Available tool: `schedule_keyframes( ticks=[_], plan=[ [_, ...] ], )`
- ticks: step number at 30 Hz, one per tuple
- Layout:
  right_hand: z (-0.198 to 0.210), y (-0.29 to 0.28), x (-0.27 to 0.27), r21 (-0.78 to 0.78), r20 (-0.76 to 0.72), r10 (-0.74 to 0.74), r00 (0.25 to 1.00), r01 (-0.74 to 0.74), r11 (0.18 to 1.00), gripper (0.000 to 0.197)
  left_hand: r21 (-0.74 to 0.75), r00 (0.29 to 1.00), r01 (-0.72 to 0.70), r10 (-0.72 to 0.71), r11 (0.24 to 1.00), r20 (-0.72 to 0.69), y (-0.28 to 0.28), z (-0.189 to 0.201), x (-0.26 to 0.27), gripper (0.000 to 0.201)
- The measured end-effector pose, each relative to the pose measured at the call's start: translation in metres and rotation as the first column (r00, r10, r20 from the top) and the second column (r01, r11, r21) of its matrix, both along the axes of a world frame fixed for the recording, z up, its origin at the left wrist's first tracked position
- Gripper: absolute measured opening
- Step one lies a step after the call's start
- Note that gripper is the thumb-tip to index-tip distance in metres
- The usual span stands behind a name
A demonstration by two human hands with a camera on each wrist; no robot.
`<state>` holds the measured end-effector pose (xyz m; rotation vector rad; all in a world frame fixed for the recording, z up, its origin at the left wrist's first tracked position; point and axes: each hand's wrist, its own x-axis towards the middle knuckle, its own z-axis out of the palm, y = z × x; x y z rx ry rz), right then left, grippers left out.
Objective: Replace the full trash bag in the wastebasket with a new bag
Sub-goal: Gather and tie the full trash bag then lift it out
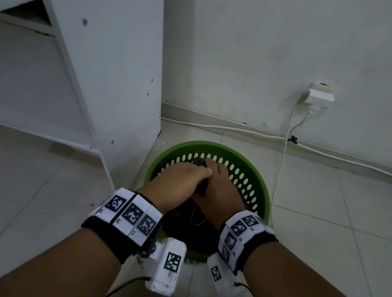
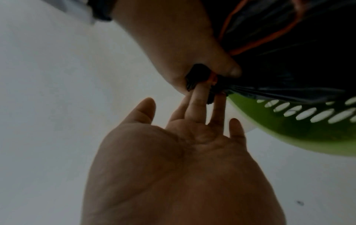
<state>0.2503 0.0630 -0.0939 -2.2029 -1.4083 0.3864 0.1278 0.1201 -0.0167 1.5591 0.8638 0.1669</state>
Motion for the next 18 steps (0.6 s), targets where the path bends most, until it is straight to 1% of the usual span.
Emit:
schedule_keyframes(
  ticks=[1,3,5,7,8,9,10,11,12,13,14,15,17,18],
  plan=[
    [0.002,0.001,0.003,-0.026,0.025,0.034,0.999,-0.033,0.999,0.061,0.110,1.000,0.013,-0.012,0.994,-0.012,0.001,-0.001,-0.003,0.035],
    [0.008,0.003,0.008,-0.066,0.087,0.090,0.992,-0.084,0.994,0.037,0.314,0.998,0.062,-0.063,0.947,-0.008,0.004,-0.007,-0.011,0.037],
    [0.014,0.003,0.011,-0.089,0.072,0.119,0.990,-0.113,0.990,0.020,0.429,0.997,0.059,-0.075,0.901,0.020,0.006,-0.015,-0.020,0.033],
    [0.019,0.002,0.014,-0.097,0.027,0.132,0.991,-0.129,0.987,0.016,0.482,0.998,-0.001,-0.029,0.876,0.055,0.009,-0.023,-0.030,0.024],
    [0.020,0.001,0.016,-0.100,0.010,0.134,0.991,-0.133,0.986,0.016,0.523,0.998,-0.049,0.026,0.851,0.052,0.011,-0.029,-0.036,0.017],
    [0.021,0.001,0.017,-0.097,-0.004,0.132,0.991,-0.131,0.987,0.017,0.580,0.995,-0.100,0.097,0.809,0.036,0.013,-0.034,-0.043,0.014],
    [0.021,0.002,0.019,-0.092,-0.020,0.122,0.992,-0.124,0.988,0.016,0.631,0.985,-0.134,0.174,0.764,-0.001,0.014,-0.043,-0.051,0.023],
    [0.021,0.002,0.019,-0.080,-0.044,0.110,0.993,-0.113,0.990,0.015,0.639,0.967,-0.148,0.246,0.754,-0.067,0.013,-0.053,-0.059,0.037],
    [0.021,0.003,0.019,-0.068,-0.074,0.093,0.993,-0.098,0.993,0.015,0.585,0.946,-0.159,0.293,0.796,-0.142,0.009,-0.059,-0.067,0.054],
    [0.021,0.004,0.019,-0.062,-0.105,0.076,0.992,-0.083,0.995,0.016,0.490,0.937,-0.147,0.280,0.859,-0.208,0.003,-0.066,-0.072,0.069],
    [0.021,0.004,0.019,-0.060,-0.135,0.063,0.989,-0.071,0.996,0.018,0.396,0.948,-0.112,0.218,0.911,-0.232,-0.003,-0.073,-0.078,0.083],
    [0.021,0.005,0.018,-0.060,-0.165,0.052,0.985,-0.063,0.996,0.020,0.335,0.958,-0.060,0.149,0.940,-0.247,-0.008,-0.076,-0.081,0.096],
    [0.022,0.004,0.016,-0.056,-0.223,0.029,0.974,-0.042,0.998,0.022,0.296,0.960,0.013,0.071,0.955,-0.270,-0.010,-0.087,-0.086,0.125],
    [0.021,0.003,0.015,-0.052,-0.253,0.009,0.968,-0.023,0.998,0.023,0.288,0.955,0.030,0.058,0.957,-0.291,-0.008,-0.092,-0.087,0.136]
  ],
)
